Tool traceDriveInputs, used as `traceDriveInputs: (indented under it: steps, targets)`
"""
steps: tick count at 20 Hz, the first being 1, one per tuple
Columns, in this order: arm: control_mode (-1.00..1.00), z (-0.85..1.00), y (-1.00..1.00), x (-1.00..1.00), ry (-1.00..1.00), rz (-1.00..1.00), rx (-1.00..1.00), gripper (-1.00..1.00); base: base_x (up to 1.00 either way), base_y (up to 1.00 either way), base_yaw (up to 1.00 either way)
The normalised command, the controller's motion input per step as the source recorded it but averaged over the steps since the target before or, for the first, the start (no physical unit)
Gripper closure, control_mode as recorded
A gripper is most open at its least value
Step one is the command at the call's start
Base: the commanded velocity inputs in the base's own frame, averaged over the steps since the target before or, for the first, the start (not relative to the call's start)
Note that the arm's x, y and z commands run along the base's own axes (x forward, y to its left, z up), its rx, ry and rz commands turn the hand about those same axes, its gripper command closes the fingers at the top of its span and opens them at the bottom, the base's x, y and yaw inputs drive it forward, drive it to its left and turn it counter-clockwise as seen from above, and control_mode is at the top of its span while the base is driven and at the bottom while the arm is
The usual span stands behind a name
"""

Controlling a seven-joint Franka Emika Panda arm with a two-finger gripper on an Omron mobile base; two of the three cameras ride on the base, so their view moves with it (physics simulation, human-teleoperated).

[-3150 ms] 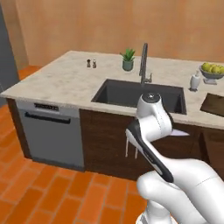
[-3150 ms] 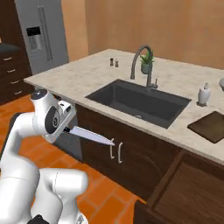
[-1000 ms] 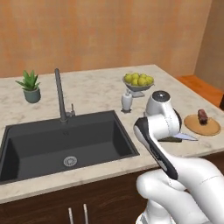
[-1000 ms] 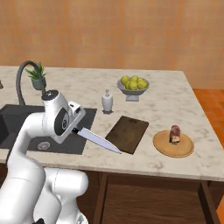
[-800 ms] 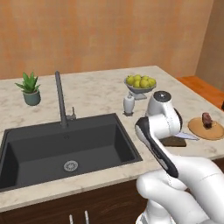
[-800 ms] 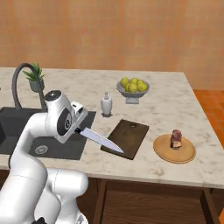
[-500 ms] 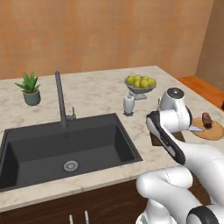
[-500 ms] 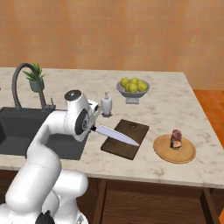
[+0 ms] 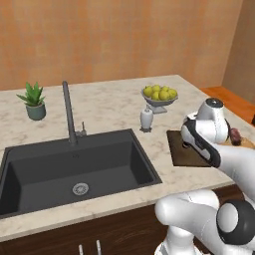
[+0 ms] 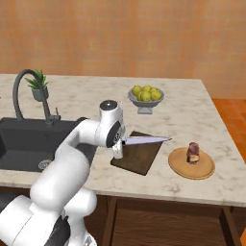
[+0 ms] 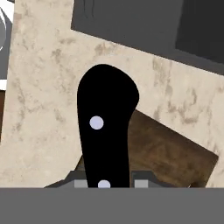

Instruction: Pick up the knife from the drawer and place it on the cutting board. Then place the meat from the plate to the cutting board.

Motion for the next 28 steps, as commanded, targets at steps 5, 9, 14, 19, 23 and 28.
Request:
traceDriveInputs:
  steps: [5,9,14,19,23,28]
  targets:
    - [-1.00,-0.19,0.07,0.06,0.33,0.50,-0.57,1.00,0.00,0.00,0.00]
    - [-1.00,-0.52,-0.48,0.17,0.12,0.39,0.05,1.00,0.00,0.00,0.00]
    - [-1.00,-0.27,-0.55,0.23,0.01,0.35,0.43,1.00,0.00,0.00,0.00]
    - [-1.00,-0.01,0.01,0.29,0.00,0.16,0.15,1.00,0.00,0.00,0.00]
    - [-1.00,-0.35,0.33,0.27,0.00,0.03,-0.12,1.00,0.00,0.00,0.00]
    - [-1.00,-0.55,0.66,0.08,0.01,0.04,-0.20,1.00,0.00,0.00,0.00]
